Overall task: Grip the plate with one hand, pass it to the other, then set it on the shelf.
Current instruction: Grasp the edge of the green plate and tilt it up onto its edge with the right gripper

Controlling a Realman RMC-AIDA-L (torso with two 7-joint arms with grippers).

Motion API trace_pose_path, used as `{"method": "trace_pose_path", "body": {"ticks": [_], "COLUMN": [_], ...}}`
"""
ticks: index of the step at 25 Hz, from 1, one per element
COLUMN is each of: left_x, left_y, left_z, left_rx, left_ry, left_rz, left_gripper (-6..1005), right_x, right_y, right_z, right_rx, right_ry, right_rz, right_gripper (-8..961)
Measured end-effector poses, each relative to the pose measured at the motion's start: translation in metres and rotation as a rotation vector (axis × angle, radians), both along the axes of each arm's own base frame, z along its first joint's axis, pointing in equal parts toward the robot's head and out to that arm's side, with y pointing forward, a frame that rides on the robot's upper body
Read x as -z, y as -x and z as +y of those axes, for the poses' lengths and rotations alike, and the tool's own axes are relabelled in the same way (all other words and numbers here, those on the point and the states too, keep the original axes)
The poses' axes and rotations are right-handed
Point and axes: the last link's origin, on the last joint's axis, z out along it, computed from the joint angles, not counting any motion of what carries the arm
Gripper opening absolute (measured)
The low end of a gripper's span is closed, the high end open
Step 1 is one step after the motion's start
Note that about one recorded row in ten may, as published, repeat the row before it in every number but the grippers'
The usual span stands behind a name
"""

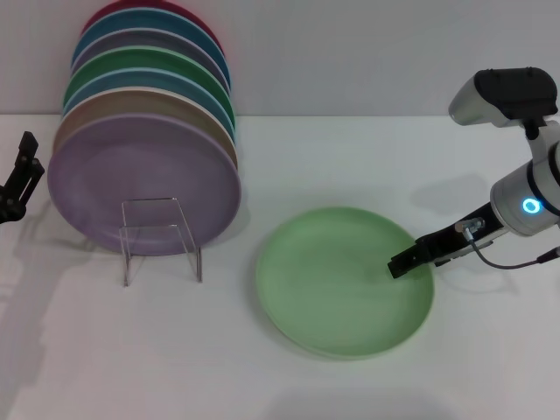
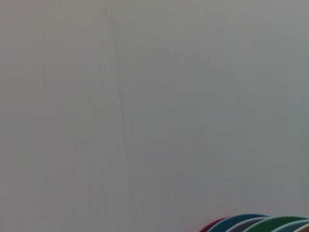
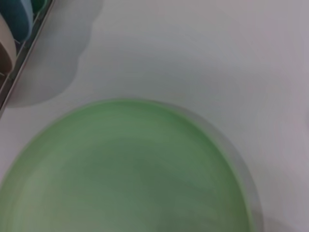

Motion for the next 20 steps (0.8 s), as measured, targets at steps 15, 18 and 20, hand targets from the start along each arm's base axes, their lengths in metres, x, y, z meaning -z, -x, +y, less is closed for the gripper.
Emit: {"method": "trace_pose_path", "body": {"ticks": [15,18,20], "left_x": [-0.0023,-0.0023,-0.0023], "left_y": [0.0001,0.0000,-0.0003], "left_z": [0.0027,0.0028,0.0030], "left_rx": [-0.002,-0.002,-0.001], "left_ry": [-0.008,-0.008,-0.008], "left_rz": [0.001,0.001,0.000], "left_gripper": [812,812,812], "right_x": [0.0082,0.0089,0.0094], "right_y": [-0.0011,-0.0007,-0.0009], "right_z": [0.0013,0.0008,0.0003], "right_rx": [-0.014,-0.026,-0.033], "right_ry": [0.020,0.026,0.030], "right_rz": [-0.035,-0.041,-0.043], "right_gripper": [570,515,373]}}
